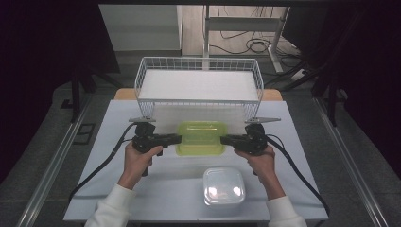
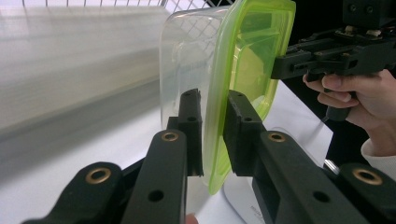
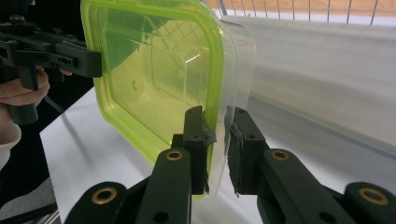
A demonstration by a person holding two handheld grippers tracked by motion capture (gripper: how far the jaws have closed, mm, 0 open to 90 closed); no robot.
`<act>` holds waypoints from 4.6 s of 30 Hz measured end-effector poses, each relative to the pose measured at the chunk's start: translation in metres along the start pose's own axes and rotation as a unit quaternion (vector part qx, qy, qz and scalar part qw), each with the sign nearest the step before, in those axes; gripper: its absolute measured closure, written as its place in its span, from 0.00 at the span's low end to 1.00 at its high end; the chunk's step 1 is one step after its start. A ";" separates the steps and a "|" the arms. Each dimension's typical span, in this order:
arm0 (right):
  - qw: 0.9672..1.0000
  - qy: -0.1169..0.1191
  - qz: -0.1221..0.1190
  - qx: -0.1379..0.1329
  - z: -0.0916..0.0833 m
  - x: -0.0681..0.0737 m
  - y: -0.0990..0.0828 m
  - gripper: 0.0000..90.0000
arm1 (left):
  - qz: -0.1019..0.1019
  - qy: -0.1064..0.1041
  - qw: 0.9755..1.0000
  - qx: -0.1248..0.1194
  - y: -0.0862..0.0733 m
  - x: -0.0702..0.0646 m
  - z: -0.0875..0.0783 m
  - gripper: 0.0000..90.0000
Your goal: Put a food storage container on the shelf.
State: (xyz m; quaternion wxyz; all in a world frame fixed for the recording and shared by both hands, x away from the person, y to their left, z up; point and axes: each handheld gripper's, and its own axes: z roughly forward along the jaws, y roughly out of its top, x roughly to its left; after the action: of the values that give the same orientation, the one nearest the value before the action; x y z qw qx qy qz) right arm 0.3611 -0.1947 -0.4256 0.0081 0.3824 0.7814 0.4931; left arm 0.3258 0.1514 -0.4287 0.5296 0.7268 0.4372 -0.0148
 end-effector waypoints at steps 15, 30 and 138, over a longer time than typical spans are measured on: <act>0.998 -0.009 -0.049 -0.036 -0.024 0.028 0.016 0.87 | 0.029 -0.005 0.999 -0.033 0.010 -0.019 -0.022 0.87; 0.996 -0.017 -0.068 -0.061 -0.034 0.037 0.024 0.87 | 0.048 -0.003 0.998 -0.048 0.021 -0.027 -0.029 0.87; 0.965 -0.004 0.255 -0.060 0.032 -0.076 0.178 0.78 | -0.178 -0.017 0.984 -0.001 0.195 0.093 0.033 0.77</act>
State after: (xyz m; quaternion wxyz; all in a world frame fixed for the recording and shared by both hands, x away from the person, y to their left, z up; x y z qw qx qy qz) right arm 0.5322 -0.1767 -0.3312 -0.0923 0.5697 0.6268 0.5235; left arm 0.5244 0.1725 -0.3409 0.5268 0.6362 0.5507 -0.1205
